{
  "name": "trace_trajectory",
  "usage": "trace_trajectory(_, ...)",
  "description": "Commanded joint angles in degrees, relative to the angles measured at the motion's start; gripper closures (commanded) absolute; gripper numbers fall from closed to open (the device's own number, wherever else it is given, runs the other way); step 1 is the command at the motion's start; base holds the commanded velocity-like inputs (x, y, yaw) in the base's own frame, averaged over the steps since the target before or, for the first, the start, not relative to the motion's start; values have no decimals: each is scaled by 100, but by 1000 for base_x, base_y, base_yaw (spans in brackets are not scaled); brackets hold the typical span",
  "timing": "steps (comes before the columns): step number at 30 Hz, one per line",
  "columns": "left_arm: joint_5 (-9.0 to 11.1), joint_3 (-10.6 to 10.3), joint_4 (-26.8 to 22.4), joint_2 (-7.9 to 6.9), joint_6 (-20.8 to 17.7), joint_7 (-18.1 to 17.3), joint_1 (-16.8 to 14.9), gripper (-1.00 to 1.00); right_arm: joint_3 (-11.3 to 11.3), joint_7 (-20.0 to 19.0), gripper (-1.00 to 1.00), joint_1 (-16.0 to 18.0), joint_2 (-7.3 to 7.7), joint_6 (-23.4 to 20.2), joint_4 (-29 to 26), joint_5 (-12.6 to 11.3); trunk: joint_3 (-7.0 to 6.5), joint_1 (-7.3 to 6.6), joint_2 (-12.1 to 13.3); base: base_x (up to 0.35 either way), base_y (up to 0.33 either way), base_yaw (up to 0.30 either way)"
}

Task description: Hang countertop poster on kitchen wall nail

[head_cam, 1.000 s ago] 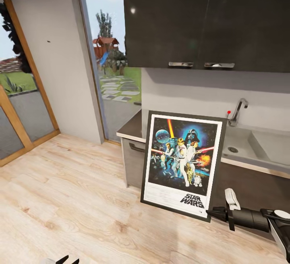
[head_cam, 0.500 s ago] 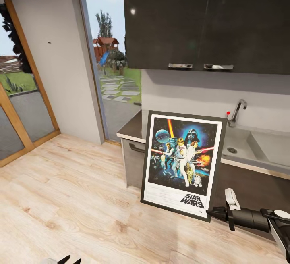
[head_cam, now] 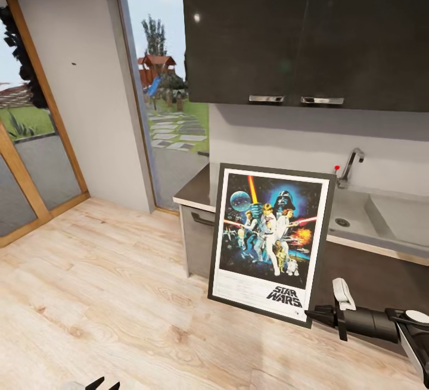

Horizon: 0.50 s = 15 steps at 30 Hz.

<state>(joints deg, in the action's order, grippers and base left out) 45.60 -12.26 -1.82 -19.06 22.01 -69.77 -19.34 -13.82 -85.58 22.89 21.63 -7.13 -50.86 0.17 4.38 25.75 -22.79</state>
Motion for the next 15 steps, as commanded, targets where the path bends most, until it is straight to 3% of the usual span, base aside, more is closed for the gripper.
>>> trace_trajectory(1, 46, -48, 1, -1, 31, -11, -6, -100, -7, -29, 100, 5, -1, -70, -2, 1, 13, 4, -13, 0, 0, 0)
trace_trajectory(11, 46, -31, 7, -2, 31, -11, -4, -100, -4, -29, 100, 5, -32, -78, -38, -5, 13, 4, -13, 0, 0, 0)
trace_trajectory(15, 46, -31, 7, -2, 31, -11, -7, -100, -5, -29, 100, 5, -42, -78, -38, -6, 13, 4, -13, 35, 106, 0)
